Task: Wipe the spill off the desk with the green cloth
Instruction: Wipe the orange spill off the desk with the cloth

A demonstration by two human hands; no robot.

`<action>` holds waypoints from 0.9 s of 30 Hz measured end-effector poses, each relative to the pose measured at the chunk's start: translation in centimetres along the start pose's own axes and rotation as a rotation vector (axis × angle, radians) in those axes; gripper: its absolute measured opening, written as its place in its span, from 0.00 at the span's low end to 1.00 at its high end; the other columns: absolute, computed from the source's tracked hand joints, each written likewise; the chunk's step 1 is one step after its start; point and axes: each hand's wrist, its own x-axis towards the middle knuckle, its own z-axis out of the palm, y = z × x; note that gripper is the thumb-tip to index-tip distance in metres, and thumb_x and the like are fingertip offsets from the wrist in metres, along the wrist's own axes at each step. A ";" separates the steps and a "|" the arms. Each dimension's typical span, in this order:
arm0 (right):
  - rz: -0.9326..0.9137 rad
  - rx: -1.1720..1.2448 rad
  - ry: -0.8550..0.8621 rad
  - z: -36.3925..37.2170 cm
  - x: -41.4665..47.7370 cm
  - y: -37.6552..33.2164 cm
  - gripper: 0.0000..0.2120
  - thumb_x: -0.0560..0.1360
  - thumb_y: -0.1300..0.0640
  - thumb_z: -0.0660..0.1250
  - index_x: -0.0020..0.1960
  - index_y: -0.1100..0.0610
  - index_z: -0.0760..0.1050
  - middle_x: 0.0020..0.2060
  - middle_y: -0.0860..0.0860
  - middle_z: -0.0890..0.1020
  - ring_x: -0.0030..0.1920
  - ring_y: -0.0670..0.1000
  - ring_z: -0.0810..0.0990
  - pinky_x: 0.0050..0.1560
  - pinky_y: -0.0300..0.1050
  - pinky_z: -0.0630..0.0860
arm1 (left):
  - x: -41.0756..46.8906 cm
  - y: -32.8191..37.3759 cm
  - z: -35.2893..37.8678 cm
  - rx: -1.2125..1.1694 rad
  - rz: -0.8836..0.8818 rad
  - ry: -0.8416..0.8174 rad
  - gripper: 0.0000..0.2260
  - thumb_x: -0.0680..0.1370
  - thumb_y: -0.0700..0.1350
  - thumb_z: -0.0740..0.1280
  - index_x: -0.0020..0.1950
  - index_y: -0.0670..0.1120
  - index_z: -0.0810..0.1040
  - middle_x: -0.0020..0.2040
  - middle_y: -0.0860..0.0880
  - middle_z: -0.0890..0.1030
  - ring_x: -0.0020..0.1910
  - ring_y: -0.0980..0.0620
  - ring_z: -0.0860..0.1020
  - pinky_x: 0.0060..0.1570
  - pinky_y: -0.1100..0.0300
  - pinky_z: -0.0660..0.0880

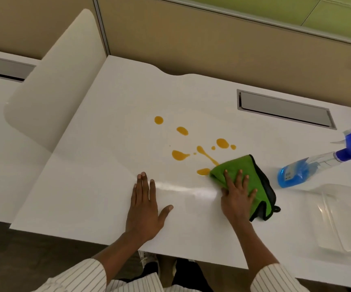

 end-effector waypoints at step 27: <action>-0.032 0.036 -0.033 0.5 -2.4 -2.9 0.33 0.83 0.54 0.64 0.82 0.36 0.56 0.86 0.50 0.50 0.85 0.61 0.43 0.76 0.80 0.47 | 0.1 0.2 0.1 0.123 0.015 0.014 0.45 0.85 0.70 0.50 0.87 0.36 0.48 0.88 0.34 0.40 0.88 0.36 0.42 0.84 0.42 0.45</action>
